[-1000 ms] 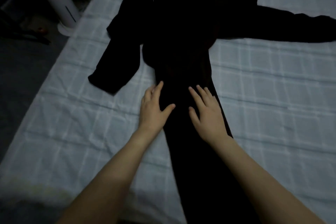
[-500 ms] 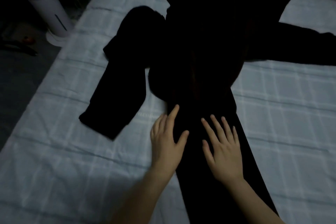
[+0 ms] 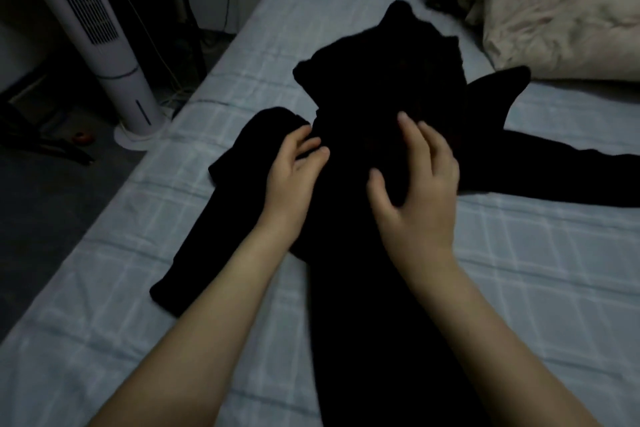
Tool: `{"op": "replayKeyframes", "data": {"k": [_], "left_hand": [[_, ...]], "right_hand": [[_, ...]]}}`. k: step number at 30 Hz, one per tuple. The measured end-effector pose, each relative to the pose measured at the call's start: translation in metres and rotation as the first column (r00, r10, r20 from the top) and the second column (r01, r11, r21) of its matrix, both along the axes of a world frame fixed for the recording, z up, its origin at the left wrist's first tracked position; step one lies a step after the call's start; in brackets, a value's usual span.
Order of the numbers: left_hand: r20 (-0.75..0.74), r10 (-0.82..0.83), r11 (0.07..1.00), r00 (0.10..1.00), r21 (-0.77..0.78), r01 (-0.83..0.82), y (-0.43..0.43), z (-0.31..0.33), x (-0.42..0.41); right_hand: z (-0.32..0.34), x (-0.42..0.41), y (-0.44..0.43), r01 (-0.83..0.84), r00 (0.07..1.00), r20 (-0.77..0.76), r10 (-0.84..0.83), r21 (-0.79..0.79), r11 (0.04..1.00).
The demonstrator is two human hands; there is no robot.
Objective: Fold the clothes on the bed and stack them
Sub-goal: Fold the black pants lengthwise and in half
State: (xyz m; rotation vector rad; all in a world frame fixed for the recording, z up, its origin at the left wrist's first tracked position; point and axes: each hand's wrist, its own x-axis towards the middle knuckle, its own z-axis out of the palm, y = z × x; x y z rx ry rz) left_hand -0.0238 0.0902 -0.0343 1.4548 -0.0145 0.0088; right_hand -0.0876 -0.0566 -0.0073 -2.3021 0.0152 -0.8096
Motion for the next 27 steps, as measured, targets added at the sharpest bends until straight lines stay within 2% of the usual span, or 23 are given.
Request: {"op": "replayKeyframes", "data": {"k": [3,7,11,17,21,24,27], "left_hand": [[-0.051,-0.017,1.000,0.999,0.005,0.018,-0.003,0.032,0.025],[-0.180,-0.104,0.993,0.978,-0.068,0.093,-0.015,0.046,0.035],[-0.196,-0.183,0.970,0.963,-0.193,0.145,-0.016,0.052,0.034],[-0.134,-0.366,0.924,0.921,-0.173,0.342,-0.021,0.051,0.029],[-0.067,-0.294,0.956,0.953,0.000,0.295,-0.032,0.057,0.013],[-0.011,-0.360,0.924,0.933,0.129,0.359,-0.063,0.061,-0.006],[0.031,-0.437,0.897,0.899,0.083,0.434,-0.115,0.065,-0.031]], "right_hand": [[0.029,0.041,0.005,0.023,0.995,-0.096,-0.027,-0.046,0.999],[0.028,0.065,0.008,-0.032,0.972,-0.235,0.003,-0.122,0.992],[0.019,0.076,0.005,-0.118,0.947,-0.296,0.128,0.052,0.992],[0.033,0.068,-0.013,-0.211,0.945,-0.180,0.274,0.309,0.927],[0.044,0.042,-0.044,-0.184,0.962,-0.088,0.259,0.491,0.851],[0.049,0.022,-0.071,-0.177,0.970,-0.030,0.242,0.595,0.784],[0.054,-0.001,-0.102,-0.155,0.980,0.015,0.199,0.685,0.712]]}}
